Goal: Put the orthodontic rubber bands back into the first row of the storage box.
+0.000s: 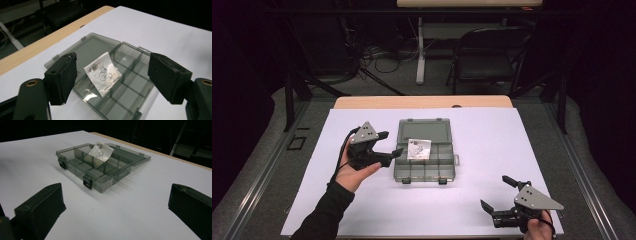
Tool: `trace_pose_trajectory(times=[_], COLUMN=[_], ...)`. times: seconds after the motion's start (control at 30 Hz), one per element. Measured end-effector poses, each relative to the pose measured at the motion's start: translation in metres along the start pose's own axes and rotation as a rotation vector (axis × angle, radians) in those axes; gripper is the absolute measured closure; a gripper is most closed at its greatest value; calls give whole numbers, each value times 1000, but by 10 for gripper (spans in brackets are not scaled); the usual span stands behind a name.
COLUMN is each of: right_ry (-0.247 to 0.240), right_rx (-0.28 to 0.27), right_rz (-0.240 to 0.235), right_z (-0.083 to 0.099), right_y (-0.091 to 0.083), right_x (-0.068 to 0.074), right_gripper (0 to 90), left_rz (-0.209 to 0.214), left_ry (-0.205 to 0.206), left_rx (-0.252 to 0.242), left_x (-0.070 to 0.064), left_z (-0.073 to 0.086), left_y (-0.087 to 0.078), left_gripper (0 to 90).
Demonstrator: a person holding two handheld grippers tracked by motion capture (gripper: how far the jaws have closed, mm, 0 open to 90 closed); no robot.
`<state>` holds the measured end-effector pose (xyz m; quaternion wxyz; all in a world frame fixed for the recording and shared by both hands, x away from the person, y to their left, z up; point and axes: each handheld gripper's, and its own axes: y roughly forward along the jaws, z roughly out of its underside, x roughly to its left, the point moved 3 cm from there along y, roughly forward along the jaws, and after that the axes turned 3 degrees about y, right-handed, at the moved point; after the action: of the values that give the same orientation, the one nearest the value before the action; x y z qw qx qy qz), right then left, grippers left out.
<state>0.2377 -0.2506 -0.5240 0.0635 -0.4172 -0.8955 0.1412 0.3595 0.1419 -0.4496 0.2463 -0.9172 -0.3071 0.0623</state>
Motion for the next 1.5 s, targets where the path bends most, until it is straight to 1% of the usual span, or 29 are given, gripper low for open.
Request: trace_pose_trajectory(times=[0.07, 0.1, 0.13, 0.17, 0.23, 0.33, 0.37, 0.4, 0.43, 0.5, 0.53, 0.6, 0.67, 0.77, 0.8, 0.87, 0.9, 0.93, 0.97, 1.0, 1.1, 1.13, 1.2, 1.27, 1.3, 1.33, 1.37, 1.4, 1.5], right_ry=[0, 0, 0, 0, -1, -1, -1, -2, -1, 0, -3, -1, -1, -2, -1, 1, 4, 4, 4, 3, 3, 3, 1, -2, -2, 1, 1, -3, 1], right_rx=[-2, -2, -5, -5, -13, -15, -15, -15, -14, -19, -6, -7, -7, -4, -5, -4, -22, -19, -19, -18, -14, -20, -19, -12, -12, -25, -25, -11, -31], right_rz=[3, 3, 1, 1, 2, -2, -2, -4, -5, -3, -3, -2, -3, -8, -7, -6, -2, -2, -2, -4, -4, -4, -6, -10, -10, -7, -7, -9, -7], right_z=[0, 0, 0, 0, 0, 0, 0, 0, 0, 0, 0, 0, 0, 0, 0, 0, 0, 0, 0, 0, 0, 0, 0, -1, -1, -1, -1, -1, -1], right_y=[0, 0, 0, 0, 1, 1, 1, 2, 1, 2, 0, 0, 0, 0, 0, 0, 1, 1, 1, 1, 1, 1, 1, 0, 0, 1, 1, -1, 0], right_x=[0, 0, 1, 1, 1, 2, 2, 1, 1, 1, 1, 1, 1, 2, 2, 2, 2, 2, 2, 2, 2, 2, 2, 2, 2, 3, 3, 3, 3], right_gripper=[0, 0, 0, 0, 0, 0, 0, 0, 0, 0, 0, 0, 0, 0, 0, 0, 0, 0, 0, 0, 0, 0, 0, 0, 0, 0, 0, 0, 0], left_rz=[8, 8, 10, 10, 13, 29, 29, 29, 29, 31, 28, 36, 44, 46, 47, 37, 37, 33, 33, 18, 14, -2, -17, -20, -20, -20, -20, -25, -33], left_ry=[-24, -24, -43, -43, -72, -100, -100, -112, -112, -121, -118, -110, -105, -102, -108, -118, -118, -127, -127, -131, -134, -120, -109, -92, -92, -76, -76, -67, -54], left_rx=[-19, -19, -36, -36, -51, -75, -75, -97, -97, -104, -113, -125, -133, -133, -147, -155, -155, -157, -157, -160, -164, -165, -168, -162, -162, -169, -169, -170, -171], left_x=[0, 0, -1, -1, -2, -4, -4, -5, -5, -7, -8, -9, -11, -12, -13, -13, -13, -12, -12, -12, -13, -13, -15, -17, -17, -19, -19, -22, -24], left_z=[4, 4, 9, 9, 16, 22, 22, 25, 25, 32, 34, 38, 42, 45, 49, 53, 53, 57, 57, 61, 65, 68, 71, 74, 74, 77, 77, 80, 83], left_y=[-4, -4, -7, -7, -13, -20, -20, -25, -25, -32, -35, -38, -41, -45, -48, -52, -52, -56, -56, -59, -62, -65, -67, -68, -68, -69, -69, -70, -70], left_gripper=[230, 224, 218, 218, 217, 211, 211, 210, 210, 211, 211, 200, 158, 158, 158, 154, 154, 154, 154, 154, 153, 148, 128, 89, 62, 36, 22, 14, 14])
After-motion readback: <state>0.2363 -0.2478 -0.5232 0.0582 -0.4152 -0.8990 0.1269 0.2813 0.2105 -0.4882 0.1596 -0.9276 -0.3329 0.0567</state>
